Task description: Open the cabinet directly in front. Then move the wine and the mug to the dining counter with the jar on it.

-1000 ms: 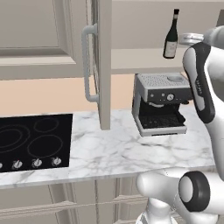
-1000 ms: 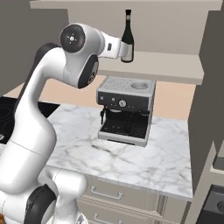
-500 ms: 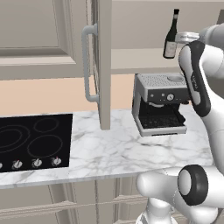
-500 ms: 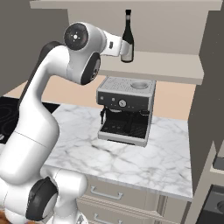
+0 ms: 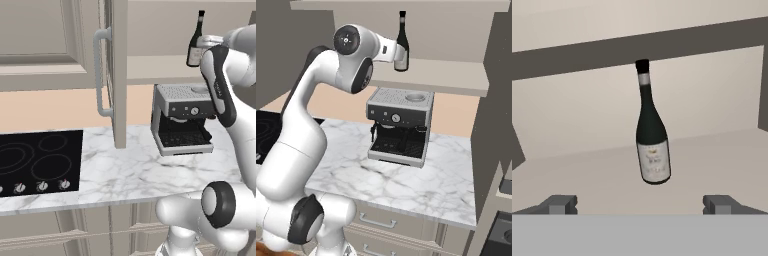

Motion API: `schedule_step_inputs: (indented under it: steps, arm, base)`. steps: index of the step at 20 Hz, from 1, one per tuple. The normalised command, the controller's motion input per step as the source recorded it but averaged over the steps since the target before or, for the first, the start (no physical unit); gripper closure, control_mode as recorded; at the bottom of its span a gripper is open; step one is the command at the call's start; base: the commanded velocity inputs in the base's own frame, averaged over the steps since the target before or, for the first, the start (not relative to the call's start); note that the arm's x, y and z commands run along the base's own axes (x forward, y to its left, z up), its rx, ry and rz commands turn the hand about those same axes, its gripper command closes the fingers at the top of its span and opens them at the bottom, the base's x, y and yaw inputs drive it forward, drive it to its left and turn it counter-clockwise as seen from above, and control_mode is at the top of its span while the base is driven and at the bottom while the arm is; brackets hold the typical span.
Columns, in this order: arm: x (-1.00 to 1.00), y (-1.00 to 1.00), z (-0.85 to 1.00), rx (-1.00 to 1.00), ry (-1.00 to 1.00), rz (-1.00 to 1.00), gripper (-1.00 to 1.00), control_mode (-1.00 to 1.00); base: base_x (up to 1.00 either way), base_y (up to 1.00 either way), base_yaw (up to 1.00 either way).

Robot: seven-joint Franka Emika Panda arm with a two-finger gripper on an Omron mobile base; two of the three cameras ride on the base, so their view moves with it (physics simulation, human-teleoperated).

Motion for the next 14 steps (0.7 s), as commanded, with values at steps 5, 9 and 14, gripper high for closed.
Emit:
schedule_step_inputs:
  steps: [5,9,14]
  arm:
    - [0.18,-0.01,0.00,0.00,0.00,0.00,-1.00,-1.00]
    - [0.16,-0.03,0.00,0.00,0.00,0.00,-1.00,-1.00]
    - [0.18,-0.04,0.00,0.00,0.00,0.00,-1.00,-1.00]
  base:
    - [0.00,0.00,0.00]
    - [0.00,0.00,0.00]
    - [0.00,0.00,0.00]
